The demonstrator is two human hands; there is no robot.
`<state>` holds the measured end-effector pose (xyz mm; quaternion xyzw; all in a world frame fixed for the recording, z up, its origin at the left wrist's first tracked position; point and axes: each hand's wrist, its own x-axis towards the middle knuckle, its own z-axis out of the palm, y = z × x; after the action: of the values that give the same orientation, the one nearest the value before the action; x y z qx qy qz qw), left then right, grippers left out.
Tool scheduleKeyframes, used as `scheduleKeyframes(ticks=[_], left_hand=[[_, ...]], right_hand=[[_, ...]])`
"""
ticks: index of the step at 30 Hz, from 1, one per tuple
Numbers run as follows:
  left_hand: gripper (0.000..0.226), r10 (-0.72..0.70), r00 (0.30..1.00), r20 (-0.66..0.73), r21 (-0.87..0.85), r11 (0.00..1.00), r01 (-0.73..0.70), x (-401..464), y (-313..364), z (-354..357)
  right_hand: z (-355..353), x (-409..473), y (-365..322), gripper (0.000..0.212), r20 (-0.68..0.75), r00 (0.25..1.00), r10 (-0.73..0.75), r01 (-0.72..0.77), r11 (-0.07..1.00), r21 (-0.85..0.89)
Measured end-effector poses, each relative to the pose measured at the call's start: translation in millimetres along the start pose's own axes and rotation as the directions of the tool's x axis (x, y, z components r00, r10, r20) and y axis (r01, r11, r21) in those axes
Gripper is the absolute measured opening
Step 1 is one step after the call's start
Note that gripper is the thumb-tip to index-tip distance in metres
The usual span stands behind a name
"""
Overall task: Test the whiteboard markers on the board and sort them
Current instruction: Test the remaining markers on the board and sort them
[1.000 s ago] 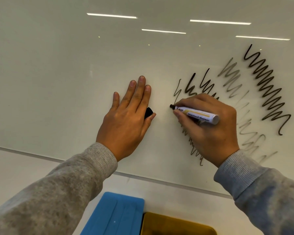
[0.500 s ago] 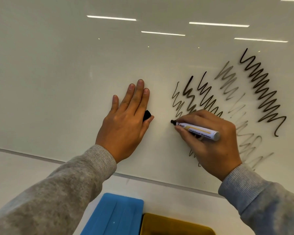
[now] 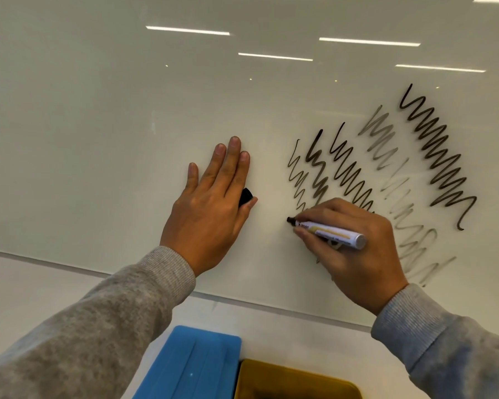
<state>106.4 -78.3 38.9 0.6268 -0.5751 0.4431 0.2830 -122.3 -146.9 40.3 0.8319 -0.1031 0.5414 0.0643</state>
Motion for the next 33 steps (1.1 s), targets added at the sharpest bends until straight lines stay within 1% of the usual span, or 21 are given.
scheduleKeyframes(ticks=[2, 5, 6, 9, 13, 16, 17, 20, 24, 28, 31, 33], left_hand=[[0.068, 0.001, 1.0, 0.002, -0.003, 1.0, -0.001, 0, 0, 0], [0.068, -0.003, 1.0, 0.008, -0.002, 1.0, 0.003, -1, -2, 0], [0.068, -0.002, 1.0, 0.008, 0.0, 1.0, 0.002, -1, -2, -1], [0.068, 0.004, 1.0, 0.003, -0.004, 1.0, -0.004, 0, -2, -1], [0.068, 0.001, 1.0, 0.007, -0.011, 1.0, -0.001, -2, -2, 0], [0.067, 0.003, 1.0, 0.008, -0.003, 1.0, -0.003, -2, -2, -1], [0.067, 0.003, 1.0, 0.01, -0.001, 1.0, -0.003, -2, -2, -1], [0.068, -0.001, 1.0, 0.02, -0.009, 1.0, 0.001, -2, -3, -1], [0.067, 0.006, 1.0, 0.02, -0.009, 1.0, -0.006, -3, -2, -1], [0.068, 0.001, 1.0, 0.031, -0.001, 1.0, -0.001, -4, -2, -1], [0.068, 0.005, 0.999, 0.031, -0.006, 1.0, -0.005, -4, -1, -1], [0.068, 0.002, 0.999, 0.039, -0.014, 1.0, -0.001, -4, -1, -1]], right_hand=[[-1, -1, 1, 0.013, -0.029, 0.999, 0.024, -0.024, 1.0, 0.008], [3, -7, 0, 0.014, 0.035, 0.999, 0.003, -0.003, 1.0, -0.001], [2, -8, 0, 0.014, 0.032, 0.999, 0.002, -0.002, 1.0, -0.004], [-3, -7, 3, 0.014, -0.039, 0.998, 0.041, -0.041, 0.999, 0.002], [-2, -14, 2, 0.016, 0.048, 0.999, 0.007, -0.007, 1.0, -0.008], [-5, -13, 3, 0.014, -0.012, 0.999, 0.039, -0.039, 0.999, -0.002], [-4, -14, 3, 0.013, -0.013, 0.999, 0.042, -0.042, 0.999, -0.001], [0, -20, 2, 0.013, 0.065, 0.998, 0.008, -0.007, 1.0, -0.005], [-5, -24, 5, 0.013, 0.014, 0.999, 0.045, -0.045, 0.999, 0.005], [-6, -33, 6, 0.015, 0.093, 0.995, 0.03, -0.028, 0.999, -0.019], [-11, -37, 8, 0.015, 0.065, 0.996, 0.057, -0.055, 0.998, -0.028], [-12, -39, 9, 0.015, 0.093, 0.994, 0.064, -0.061, 0.998, -0.034]])
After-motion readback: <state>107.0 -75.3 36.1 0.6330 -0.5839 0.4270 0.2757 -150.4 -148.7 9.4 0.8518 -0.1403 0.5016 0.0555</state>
